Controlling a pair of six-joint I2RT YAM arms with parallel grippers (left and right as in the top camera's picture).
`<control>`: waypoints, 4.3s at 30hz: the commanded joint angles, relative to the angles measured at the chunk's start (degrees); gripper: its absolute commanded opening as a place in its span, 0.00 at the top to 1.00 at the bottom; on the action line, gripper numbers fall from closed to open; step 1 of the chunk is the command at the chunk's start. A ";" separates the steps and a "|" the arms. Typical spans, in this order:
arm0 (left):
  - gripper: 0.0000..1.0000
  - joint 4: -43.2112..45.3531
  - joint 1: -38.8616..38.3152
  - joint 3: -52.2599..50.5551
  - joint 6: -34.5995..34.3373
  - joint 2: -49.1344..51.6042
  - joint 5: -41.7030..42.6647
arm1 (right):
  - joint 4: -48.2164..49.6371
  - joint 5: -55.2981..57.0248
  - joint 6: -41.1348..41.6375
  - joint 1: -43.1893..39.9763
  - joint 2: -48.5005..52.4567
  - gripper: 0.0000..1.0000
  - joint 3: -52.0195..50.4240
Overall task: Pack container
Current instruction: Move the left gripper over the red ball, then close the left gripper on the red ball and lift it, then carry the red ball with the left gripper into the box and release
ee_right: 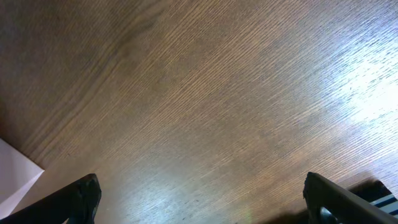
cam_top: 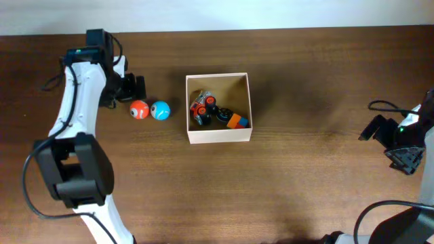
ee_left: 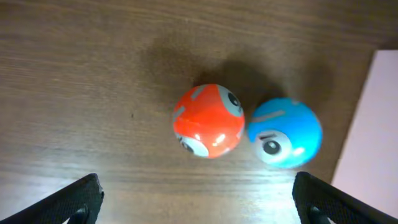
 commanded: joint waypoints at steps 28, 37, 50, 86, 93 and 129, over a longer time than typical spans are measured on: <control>0.01 4.20 -0.02 0.57 -2.73 7.50 -1.27 | 0.15 -0.33 -0.59 -0.42 0.39 0.01 0.04; 0.01 1.99 -0.17 0.52 -3.32 7.54 -1.03 | 0.15 -0.33 -0.59 -0.42 0.39 0.01 0.04; 0.01 4.04 -0.35 0.52 -0.87 10.25 -1.22 | 0.15 -0.33 -0.59 -0.42 0.39 0.01 0.04; 0.53 2.73 -0.42 2.58 -0.72 11.13 -1.25 | 0.15 -0.33 -0.59 -0.42 0.39 0.01 0.04; 0.53 -4.11 -0.46 12.07 -0.70 11.13 -1.25 | 0.15 -0.33 -0.59 -0.42 0.39 0.01 0.04; 0.01 -16.24 -26.38 35.95 1.42 11.26 -3.04 | 0.15 -0.33 -0.59 -0.42 0.39 0.01 0.04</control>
